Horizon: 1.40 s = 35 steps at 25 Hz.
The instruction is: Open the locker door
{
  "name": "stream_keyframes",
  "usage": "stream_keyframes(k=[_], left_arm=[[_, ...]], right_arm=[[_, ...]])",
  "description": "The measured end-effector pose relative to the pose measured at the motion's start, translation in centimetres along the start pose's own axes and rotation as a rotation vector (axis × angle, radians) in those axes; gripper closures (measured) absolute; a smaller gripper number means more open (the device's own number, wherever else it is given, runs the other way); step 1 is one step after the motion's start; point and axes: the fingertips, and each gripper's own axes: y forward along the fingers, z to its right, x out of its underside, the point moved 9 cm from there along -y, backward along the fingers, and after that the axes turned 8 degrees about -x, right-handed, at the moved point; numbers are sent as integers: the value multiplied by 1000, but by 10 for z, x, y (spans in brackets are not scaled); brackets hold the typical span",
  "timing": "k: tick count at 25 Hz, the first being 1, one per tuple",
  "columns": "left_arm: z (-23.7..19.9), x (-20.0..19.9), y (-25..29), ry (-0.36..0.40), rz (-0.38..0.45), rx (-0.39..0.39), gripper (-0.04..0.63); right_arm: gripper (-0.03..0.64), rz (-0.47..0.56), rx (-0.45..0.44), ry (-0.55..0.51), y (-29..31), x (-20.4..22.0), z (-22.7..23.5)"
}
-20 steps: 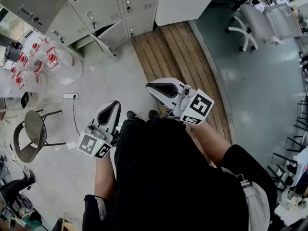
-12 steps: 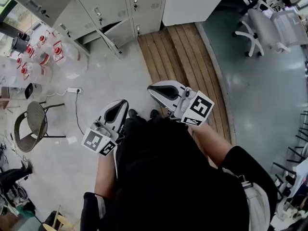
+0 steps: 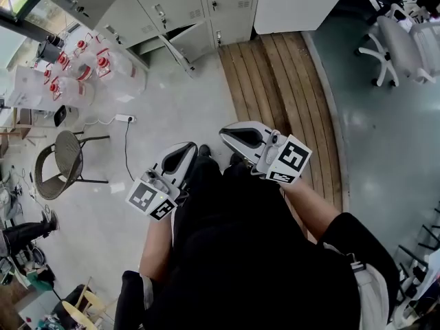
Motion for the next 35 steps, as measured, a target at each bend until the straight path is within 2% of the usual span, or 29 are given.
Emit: stream_keyframes(k=[4, 12, 16, 28, 35], left_arm=[[-6, 4, 6, -16, -24, 12, 577], [-27, -3, 45, -39, 0, 82, 577], [-46, -10, 60, -46, 29, 95, 577], [-161, -76, 78, -56, 146, 83, 577], [-235, -103, 81, -52, 128, 119, 577]], right_arm=[[606, -5, 8, 1, 0, 4, 2], [606, -38, 113, 35, -9, 3, 33], [606, -65, 129, 34, -1, 0, 50], [606, -87, 154, -23, 101, -40, 127], [605, -69, 180, -30, 173, -48, 171]])
